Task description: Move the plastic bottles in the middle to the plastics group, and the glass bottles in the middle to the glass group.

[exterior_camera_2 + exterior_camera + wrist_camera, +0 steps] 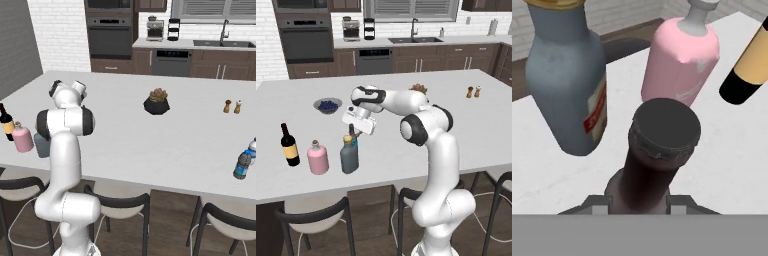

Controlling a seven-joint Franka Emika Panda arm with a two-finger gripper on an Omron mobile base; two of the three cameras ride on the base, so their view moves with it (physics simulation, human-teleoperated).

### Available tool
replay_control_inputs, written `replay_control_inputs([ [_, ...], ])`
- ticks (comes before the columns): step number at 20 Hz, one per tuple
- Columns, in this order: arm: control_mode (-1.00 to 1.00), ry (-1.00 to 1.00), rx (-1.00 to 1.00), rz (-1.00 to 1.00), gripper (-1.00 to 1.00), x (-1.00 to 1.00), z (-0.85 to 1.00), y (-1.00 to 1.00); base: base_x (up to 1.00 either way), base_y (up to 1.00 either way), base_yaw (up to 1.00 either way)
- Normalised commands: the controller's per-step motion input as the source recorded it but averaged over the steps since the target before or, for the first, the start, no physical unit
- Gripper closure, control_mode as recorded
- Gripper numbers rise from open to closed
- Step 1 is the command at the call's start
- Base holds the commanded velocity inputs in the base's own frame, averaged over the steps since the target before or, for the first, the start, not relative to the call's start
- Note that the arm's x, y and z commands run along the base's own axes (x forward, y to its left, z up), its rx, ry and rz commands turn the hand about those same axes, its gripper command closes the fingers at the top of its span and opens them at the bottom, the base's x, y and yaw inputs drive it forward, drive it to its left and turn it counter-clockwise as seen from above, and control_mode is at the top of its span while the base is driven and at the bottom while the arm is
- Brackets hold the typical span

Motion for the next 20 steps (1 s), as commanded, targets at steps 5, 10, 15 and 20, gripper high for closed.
replay_control_inputs([
  [5, -1.00, -0.05, 0.00, 0.00, 1.00, -0.01, -0.07, 0.00, 0.00, 0.00, 0.00],
  [10, -1.00, -0.04, 0.00, 0.00, 1.00, 0.00, -0.37, 0.00, 0.00, 0.00, 0.00],
  [15, -1.00, -0.04, 0.00, 0.00, 1.00, 0.00, -0.29, 0.00, 0.00, 0.00, 0.00],
  [20, -1.00, 0.00, 0.00, 0.00, 1.00, 0.00, 0.00, 0.00, 0.00, 0.00, 0.00],
])
